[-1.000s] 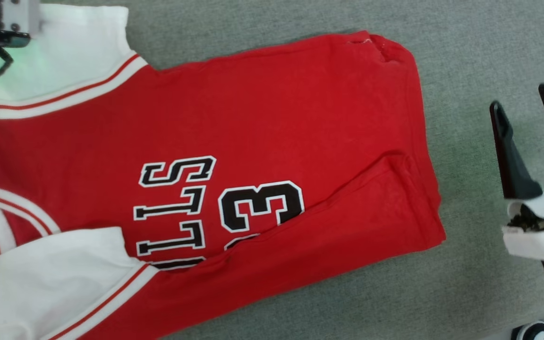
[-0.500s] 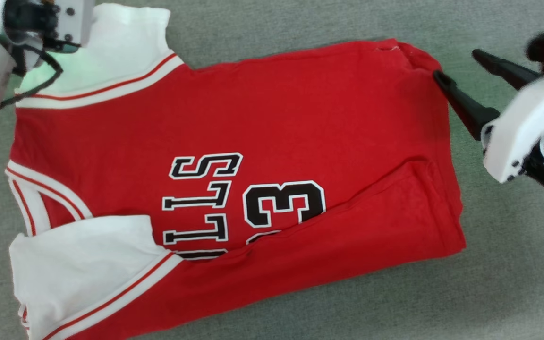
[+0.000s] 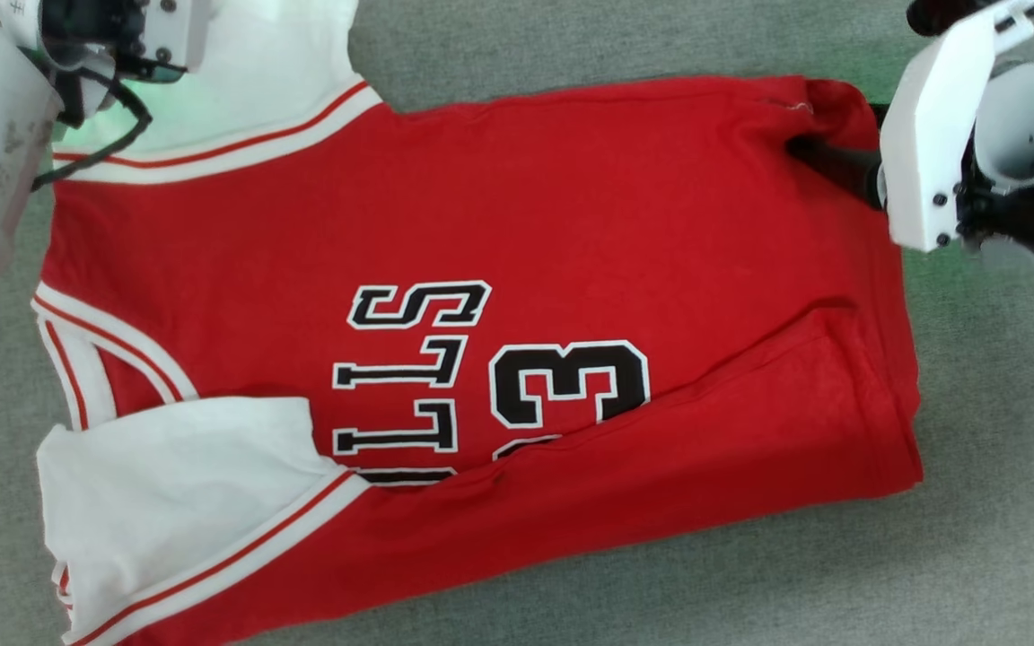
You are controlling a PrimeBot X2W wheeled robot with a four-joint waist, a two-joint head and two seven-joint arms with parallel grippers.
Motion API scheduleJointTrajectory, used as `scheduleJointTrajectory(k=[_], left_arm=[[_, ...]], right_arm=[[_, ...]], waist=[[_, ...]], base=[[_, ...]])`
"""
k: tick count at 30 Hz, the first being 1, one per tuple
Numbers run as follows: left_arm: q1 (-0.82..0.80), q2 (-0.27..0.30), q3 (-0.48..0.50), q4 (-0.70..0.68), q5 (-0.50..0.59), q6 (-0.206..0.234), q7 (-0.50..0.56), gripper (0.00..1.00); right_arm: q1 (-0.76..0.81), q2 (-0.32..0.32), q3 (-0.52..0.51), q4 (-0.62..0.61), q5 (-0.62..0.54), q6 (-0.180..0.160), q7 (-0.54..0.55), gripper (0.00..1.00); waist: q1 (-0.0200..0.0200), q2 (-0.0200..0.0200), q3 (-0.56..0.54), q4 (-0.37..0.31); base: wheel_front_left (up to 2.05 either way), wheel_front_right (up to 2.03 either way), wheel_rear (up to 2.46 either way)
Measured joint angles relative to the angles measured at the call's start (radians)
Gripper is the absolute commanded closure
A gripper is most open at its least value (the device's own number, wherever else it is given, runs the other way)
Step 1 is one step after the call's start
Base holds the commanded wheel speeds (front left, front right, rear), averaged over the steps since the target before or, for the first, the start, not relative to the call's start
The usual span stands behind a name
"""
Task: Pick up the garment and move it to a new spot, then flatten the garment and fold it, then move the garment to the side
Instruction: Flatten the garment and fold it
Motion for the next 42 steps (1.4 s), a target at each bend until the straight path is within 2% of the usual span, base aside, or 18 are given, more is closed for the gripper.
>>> scheduleJointTrajectory(k=[1, 6, 15, 23, 28, 31, 34, 37, 42], left_arm=[[-0.002, -0.002, 0.0, 0.003, -0.002, 0.0, -0.001, 1.0], [-0.004, -0.017, 0.008, 0.018, -0.016, -0.002, -0.015, 1.0], [0.001, -0.025, 0.043, 0.031, -0.053, -0.021, -0.06, 1.0], [0.018, 0.015, 0.057, -0.02, -0.074, -0.049, -0.075, 1.0], [0.077, 0.043, 0.066, -0.093, -0.105, -0.048, -0.056, 1.0], [0.124, 0.075, 0.068, -0.176, -0.124, -0.026, -0.035, 1.0], [0.188, 0.126, 0.065, -0.291, -0.133, 0.016, -0.008, 1.0], [0.273, 0.187, 0.066, -0.449, -0.161, 0.079, 0.029, 1.0], [0.432, 0.304, 0.062, -0.736, -0.206, 0.214, 0.081, 1.0]], right_arm=[[-0.016, -0.002, 0.01, 0.014, 0.005, 0.0, 0.014, 1.0], [-0.072, -0.012, 0.044, 0.067, 0.023, 0.0, 0.026, 1.0], [-0.072, -0.076, 0.094, 0.086, 0.05, 0.0, -0.095, 1.0], [-0.025, -0.164, 0.133, 0.038, 0.088, 0.0, -0.196, 1.0], [0.021, -0.212, 0.151, -0.002, 0.12, 0.0, -0.226, 1.0], [0.056, -0.245, 0.158, -0.033, 0.136, 0.0, -0.244, 1.0], [0.103, -0.279, 0.161, -0.062, 0.152, 0.0, -0.252, 1.0], [0.159, -0.31, 0.157, -0.094, 0.175, 0.0, -0.259, 1.0], [0.263, -0.355, 0.132, -0.148, 0.2, 0.0, -0.25, 1.0]], waist=[[0.0, 0.0, 0.002, 0.002], [0.0, 0.0, 0.003, 0.017], [-0.0001, 0.0, -0.039, 0.058], [0.0, 0.0, -0.114, 0.103], [0.0, 0.0, -0.171, 0.131], [-0.0001, 0.0, -0.208, 0.147], [0.0, 0.0, -0.245, 0.162], [0.0, 0.0, -0.281, 0.175], [0.0, 0.0, -0.333, 0.196]], base=[[0.0, 0.0, 0.0], [0.0, 0.0, 0.0], [0.0, 0.0, 0.0], [0.0, 0.0, 0.0], [0.0, 0.0, 0.0], [0.0, 0.0, 0.0], [0.0, 0.0, 0.0], [0.0, 0.0, 0.0], [0.0, 0.0, 0.0]])
